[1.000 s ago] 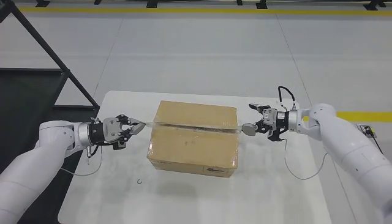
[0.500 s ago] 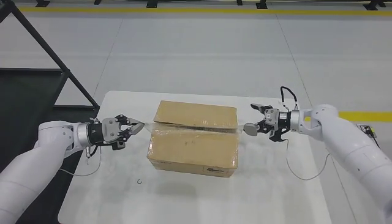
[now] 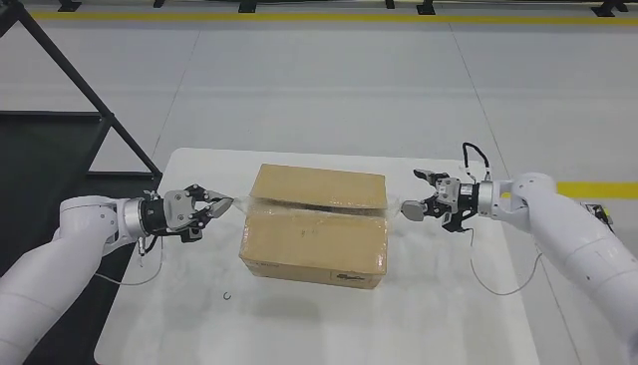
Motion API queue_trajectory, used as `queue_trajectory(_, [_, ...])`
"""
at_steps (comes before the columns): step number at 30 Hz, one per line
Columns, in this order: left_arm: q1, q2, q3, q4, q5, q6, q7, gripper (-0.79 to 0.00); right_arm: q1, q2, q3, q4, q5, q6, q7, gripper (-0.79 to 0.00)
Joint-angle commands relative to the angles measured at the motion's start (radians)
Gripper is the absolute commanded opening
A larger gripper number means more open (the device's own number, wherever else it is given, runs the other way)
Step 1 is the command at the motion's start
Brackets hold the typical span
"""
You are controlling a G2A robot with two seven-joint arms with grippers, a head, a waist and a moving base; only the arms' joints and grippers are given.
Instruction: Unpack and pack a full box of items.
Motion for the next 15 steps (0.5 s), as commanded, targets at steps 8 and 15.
queue_trajectory(8, [-0.005, 0.001, 0.009, -0.002, -0.011, 0.001, 0.001, -0.785, 0.0, 0.032, 0.007, 0.016, -0.033, 0.0, 0.08, 0.0])
queue_trajectory(15, [-0.01, 0.003, 0.016, -0.006, -0.014, 0.0, 0.0, -0.785, 0.002, 0.066, 0.038, 0.029, -0.146, 0.0, 0.222, 0.0])
